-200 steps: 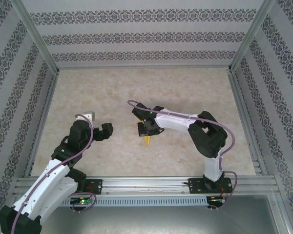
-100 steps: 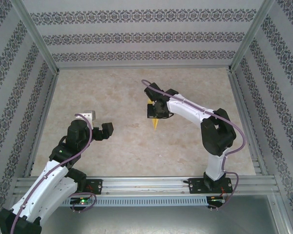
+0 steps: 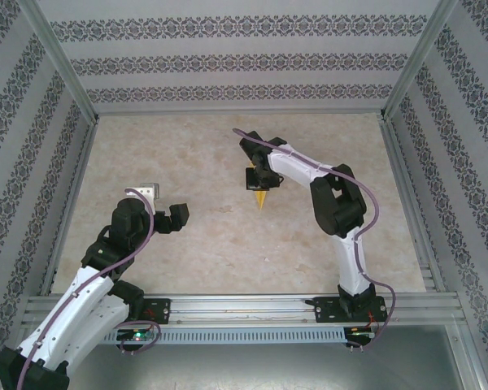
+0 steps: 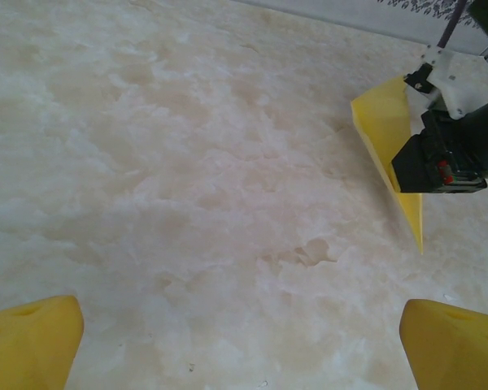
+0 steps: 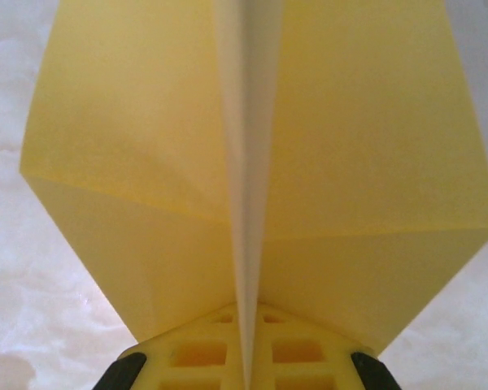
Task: Fold a paper plane with a square sheet of paper (fold left side to right side)
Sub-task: Place the paper plane at the center of the table.
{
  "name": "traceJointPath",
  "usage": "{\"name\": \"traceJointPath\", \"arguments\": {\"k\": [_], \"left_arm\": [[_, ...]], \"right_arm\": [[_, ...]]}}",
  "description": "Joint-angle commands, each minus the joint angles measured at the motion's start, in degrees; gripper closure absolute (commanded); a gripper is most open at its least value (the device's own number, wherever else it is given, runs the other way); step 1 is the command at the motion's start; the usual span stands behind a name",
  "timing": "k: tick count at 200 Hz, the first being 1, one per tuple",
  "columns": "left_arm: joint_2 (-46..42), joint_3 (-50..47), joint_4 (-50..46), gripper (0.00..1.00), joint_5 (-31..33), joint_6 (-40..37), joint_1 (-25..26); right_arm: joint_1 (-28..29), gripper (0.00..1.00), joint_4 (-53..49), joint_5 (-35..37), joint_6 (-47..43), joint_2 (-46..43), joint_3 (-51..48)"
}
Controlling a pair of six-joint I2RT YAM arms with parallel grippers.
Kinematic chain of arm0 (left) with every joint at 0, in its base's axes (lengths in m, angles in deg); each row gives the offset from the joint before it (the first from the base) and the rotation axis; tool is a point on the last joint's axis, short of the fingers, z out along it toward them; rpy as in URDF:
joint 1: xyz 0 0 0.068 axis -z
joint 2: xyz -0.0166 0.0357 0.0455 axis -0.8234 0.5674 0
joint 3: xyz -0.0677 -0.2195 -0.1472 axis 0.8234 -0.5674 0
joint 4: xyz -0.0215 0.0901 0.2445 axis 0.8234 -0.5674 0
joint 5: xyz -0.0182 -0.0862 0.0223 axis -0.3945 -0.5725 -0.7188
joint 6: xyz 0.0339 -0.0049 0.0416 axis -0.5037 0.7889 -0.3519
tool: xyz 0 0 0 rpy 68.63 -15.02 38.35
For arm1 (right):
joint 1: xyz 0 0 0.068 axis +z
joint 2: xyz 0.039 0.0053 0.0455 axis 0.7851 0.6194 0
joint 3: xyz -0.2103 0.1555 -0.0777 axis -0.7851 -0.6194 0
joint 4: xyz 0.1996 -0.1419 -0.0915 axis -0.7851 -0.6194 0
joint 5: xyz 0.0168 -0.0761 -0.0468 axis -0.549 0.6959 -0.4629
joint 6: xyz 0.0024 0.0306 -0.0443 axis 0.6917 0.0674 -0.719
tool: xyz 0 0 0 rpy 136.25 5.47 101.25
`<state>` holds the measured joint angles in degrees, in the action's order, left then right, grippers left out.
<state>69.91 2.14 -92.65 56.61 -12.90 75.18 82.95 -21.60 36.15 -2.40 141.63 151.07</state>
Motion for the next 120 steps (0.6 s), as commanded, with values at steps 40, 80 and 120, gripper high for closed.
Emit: {"name": "traceJointPath", "arguments": {"k": [40, 80, 120], "left_arm": [[0.55, 1.73, -1.26, 0.00, 0.00, -1.06, -0.59], [0.95, 1.25, -0.72, 0.00, 0.32, -1.06, -0.62], [1.43, 1.12, -0.26, 0.00, 0.09, -0.80, -0.59]], "right_arm": [[-0.97, 0.96, -3.66, -1.24, -1.65, 4.85, 5.28], [-1.05, 0.96, -3.46, -1.28, -1.63, 5.55, 5.33], [-1.16, 0.95, -2.87, -1.74, -1.59, 6.09, 4.90]]}}
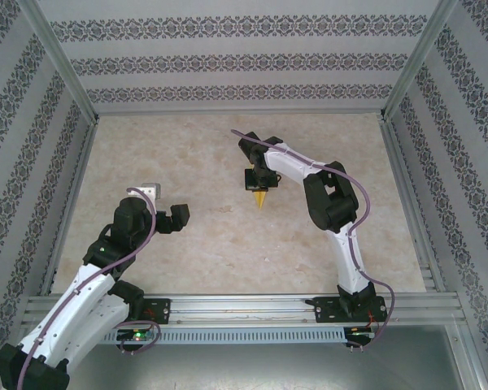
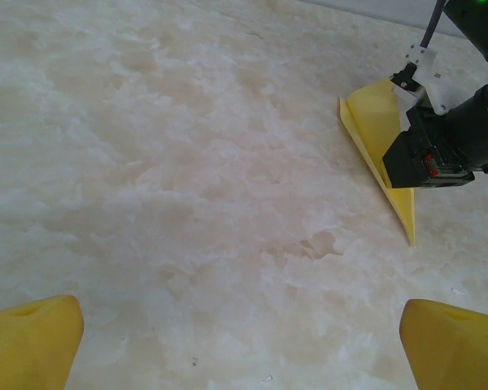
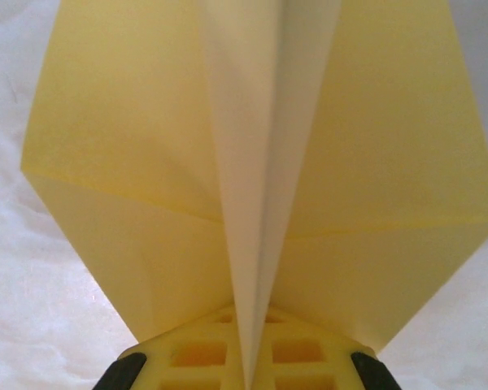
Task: Fold a paper plane with a square sheet of paper (fold left side to right side)
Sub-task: Place the paper plane at the center of the table.
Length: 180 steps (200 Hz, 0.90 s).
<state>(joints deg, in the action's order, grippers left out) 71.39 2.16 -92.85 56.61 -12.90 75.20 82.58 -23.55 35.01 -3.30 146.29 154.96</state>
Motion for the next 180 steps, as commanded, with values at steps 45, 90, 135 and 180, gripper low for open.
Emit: {"name": "traceJointPath", "arguments": {"k": [45, 90, 135, 180], "left_arm": [[-0.06, 1.07, -0.07, 0.00, 0.08, -0.80, -0.63], [-0.05, 0.94, -0.16, 0.00, -0.01, -0.80, -0.66], [-0.05, 0.98, -0.29, 0.00, 0.14, -0.80, -0.65], [-0.18, 0.93, -0.42, 0.00, 0.30, -0.72, -0.61]], "right_arm": [[-0.92, 0.92, -0.30, -1.24, -0.52, 1.88, 0.39], [-0.90, 0.88, -0.14, -1.07, -0.54, 1.89, -0.05], [-0.88, 0.84, 0.38, -0.97, -0.52, 1.73, -0.69], [-0.88, 0.77, 1.14, -0.47, 0.23, 1.03, -1.62]]}}
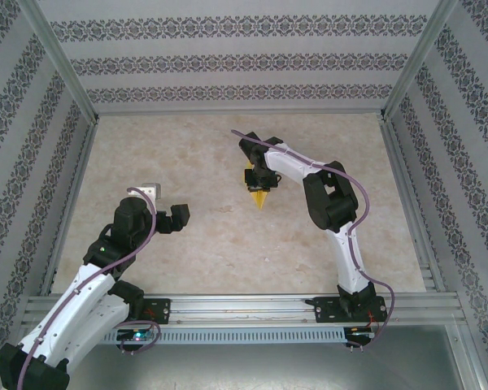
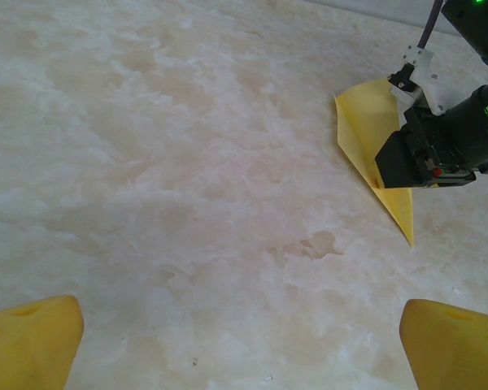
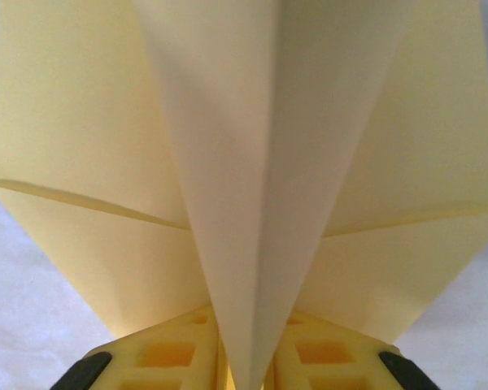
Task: Fold a paper plane with a square sheet of paper (fold left side to right side)
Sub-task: Place the paper plane at the center of the table.
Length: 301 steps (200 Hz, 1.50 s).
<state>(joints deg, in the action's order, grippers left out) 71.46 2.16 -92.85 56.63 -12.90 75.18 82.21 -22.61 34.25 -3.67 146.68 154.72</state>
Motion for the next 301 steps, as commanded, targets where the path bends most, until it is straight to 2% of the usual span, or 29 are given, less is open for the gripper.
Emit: {"name": "traceJointPath", "arguments": {"k": [1, 79, 301], "left_arm": [[-0.23, 0.97, -0.42, 0.00, 0.30, -0.71, -0.59], [-0.12, 1.17, -0.51, 0.00, 0.41, -0.38, -0.59], [0.06, 1.32, -0.07, 0.00, -0.03, 0.17, -0.59]], "right_arm": [[-0.51, 0.76, 0.23, 0.35, 0.62, 0.62, -1.43], [-0.02, 0.67, 1.29, 2.33, 1.26, -2.42, -3.24], [0.72, 0.67, 1.13, 2.84, 1.23, -5.49, -3.80]]}}
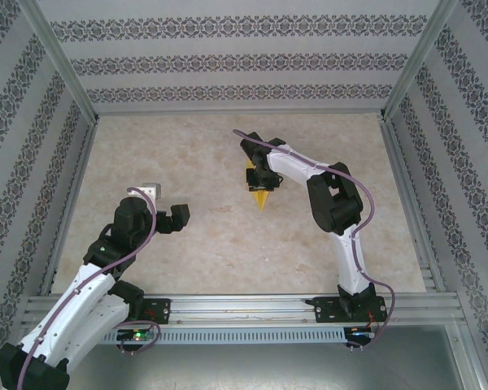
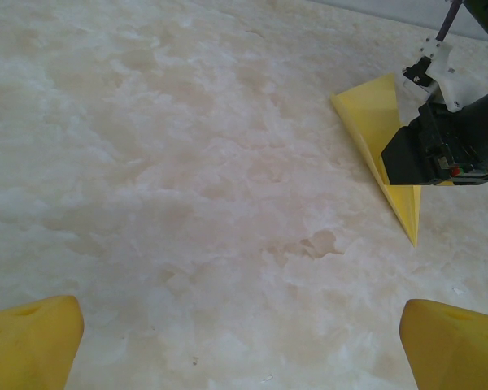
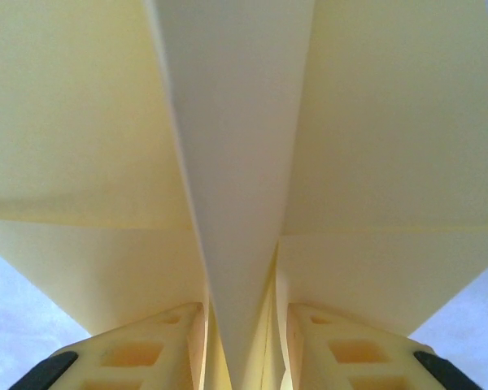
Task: Fold a paper plane with a square sheet of paper (fold left side to right side)
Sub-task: Place the paper plane at the center of the table.
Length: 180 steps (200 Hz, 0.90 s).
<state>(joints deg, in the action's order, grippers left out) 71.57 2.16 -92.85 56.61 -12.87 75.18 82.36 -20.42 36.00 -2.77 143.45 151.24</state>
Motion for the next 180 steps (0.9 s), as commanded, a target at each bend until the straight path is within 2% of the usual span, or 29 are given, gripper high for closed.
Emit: {"name": "traceJointPath", "arguments": {"k": [1, 63, 141, 180], "left_arm": [[-0.05, 1.34, -0.07, 0.00, 0.00, 0.15, -0.59], [0.12, 1.28, 0.11, 0.00, -0.08, 0.14, -0.59], [1.24, 2.31, 0.01, 0.00, 1.13, 1.34, -0.68], [3.05, 3.79, -1.82, 0.00, 2.84, 1.95, -1.44]], "right_arm": [[0.57, 0.67, -1.06, 1.10, 0.30, -2.24, -0.31], [0.94, 0.67, -1.32, 1.76, 0.11, -4.18, -1.05], [2.24, 0.62, -0.95, 4.97, -0.48, -14.86, -7.82], [3.03, 0.51, 1.43, 5.88, -1.05, -22.89, -14.71]]}}
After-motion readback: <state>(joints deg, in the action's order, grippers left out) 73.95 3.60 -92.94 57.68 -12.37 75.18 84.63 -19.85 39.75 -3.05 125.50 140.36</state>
